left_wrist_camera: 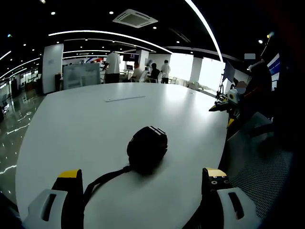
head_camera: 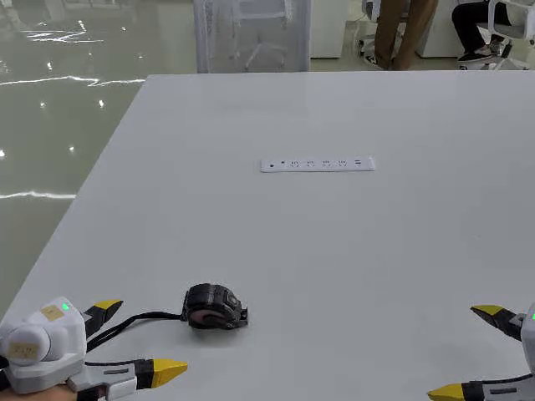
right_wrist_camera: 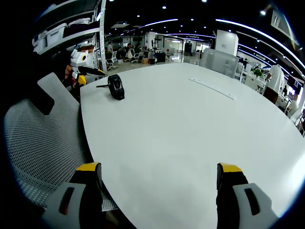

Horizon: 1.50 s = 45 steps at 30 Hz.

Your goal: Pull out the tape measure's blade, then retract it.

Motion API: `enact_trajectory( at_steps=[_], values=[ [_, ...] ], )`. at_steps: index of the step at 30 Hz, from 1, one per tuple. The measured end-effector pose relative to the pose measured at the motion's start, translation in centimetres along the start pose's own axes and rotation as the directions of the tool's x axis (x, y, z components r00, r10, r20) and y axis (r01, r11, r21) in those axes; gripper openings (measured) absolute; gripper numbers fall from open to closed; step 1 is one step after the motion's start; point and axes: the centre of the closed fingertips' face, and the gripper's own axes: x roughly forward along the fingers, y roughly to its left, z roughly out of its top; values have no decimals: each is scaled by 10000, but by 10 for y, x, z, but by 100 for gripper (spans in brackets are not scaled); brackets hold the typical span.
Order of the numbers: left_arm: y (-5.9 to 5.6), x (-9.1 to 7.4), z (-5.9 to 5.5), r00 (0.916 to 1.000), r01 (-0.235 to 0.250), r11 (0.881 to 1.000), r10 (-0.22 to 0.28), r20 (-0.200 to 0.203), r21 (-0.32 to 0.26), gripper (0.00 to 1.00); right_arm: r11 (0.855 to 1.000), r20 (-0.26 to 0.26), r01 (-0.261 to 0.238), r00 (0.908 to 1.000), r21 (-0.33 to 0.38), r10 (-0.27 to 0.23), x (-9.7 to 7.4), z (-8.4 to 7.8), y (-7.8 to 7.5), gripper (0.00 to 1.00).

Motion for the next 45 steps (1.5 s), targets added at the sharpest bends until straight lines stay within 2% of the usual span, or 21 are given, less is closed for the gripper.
enact_trajectory(
  at_steps=[6,28,30,32,34,39,43,45],
  values=[
    [2,-1,-2,9999,-21,9999,23,-141,163,100,10000,-34,-22,10000,-30,22,0,0,1,97],
    [5,1,7,9998,63,9998,-60,-168,178,100,9999,-35,-57,10000,-152,57,0,3,-6,97],
    [6,2,7,9997,90,9996,-84,-211,270,100,9998,11,-61,10000,-172,61,1,5,-8,97],
    [10,4,13,10000,-93,9970,89,44,772,100,9997,28,-77,10000,-223,77,2,8,-9,97],
    [8,6,13,9999,117,9981,-112,-96,601,100,9994,34,-160,9999,-310,161,5,11,-8,97],
    [4,10,12,9969,472,9944,-409,-667,950,100,9969,-57,-430,9991,-656,427,12,17,-6,97],
    [0,14,12,9902,834,9907,-703,-1209,1071,100,9941,-72,-624,9981,-893,620,19,26,-3,97],
    [-1,17,15,9881,961,9865,-786,-1319,1325,100,9925,-45,-707,9975,-993,706,22,30,-1,97]
  ],
)
